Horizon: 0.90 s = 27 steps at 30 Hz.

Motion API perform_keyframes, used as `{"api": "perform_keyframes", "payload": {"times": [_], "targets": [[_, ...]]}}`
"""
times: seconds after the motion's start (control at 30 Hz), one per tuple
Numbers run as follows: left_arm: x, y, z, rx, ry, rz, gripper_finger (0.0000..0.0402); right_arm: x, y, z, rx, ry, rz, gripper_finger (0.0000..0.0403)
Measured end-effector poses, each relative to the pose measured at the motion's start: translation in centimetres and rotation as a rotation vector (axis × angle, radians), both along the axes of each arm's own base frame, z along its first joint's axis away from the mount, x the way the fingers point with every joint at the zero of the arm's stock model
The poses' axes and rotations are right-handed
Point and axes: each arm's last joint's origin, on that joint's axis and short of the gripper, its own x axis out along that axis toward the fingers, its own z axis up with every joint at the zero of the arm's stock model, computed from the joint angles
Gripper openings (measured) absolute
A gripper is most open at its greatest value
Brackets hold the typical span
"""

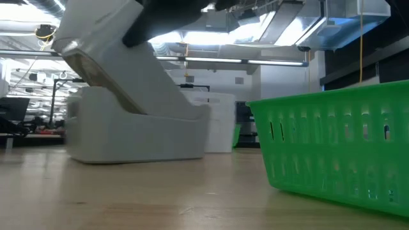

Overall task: Stack baskets by color
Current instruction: Stack the bottom right gray bin on the bottom left gray bin

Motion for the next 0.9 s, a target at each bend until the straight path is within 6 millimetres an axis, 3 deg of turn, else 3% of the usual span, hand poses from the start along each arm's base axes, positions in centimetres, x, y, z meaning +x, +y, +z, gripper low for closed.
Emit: {"api": "perform_keyframes", "payload": {"times": [0.2, 0.4, 0.67, 0.9], "targets": [[0.0, 0.0, 0.0, 0.0, 0.0, 0.0, 0.0065, -0.8, 1.1, -0.2, -0.003, 0.06, -0.035, 0.0], [0.0, 0.0, 0.0, 0.0, -0.001, 0.001, 0.0065, -1.4, 1.9, 2.2, 0.055, 0.112, -0.117, 0.0], [0.0, 0.0, 0.0, 0.0, -0.001, 0.0, 0.0065, -2.7, 1.2, 4.6, -0.015, 0.209, -0.278, 0.0], [0.0, 0.0, 0.0, 0.006, 0.0, -0.003, 0.0065, -2.7, 0.2, 4.2, -0.044, 0.242, -0.318, 0.0]]}}
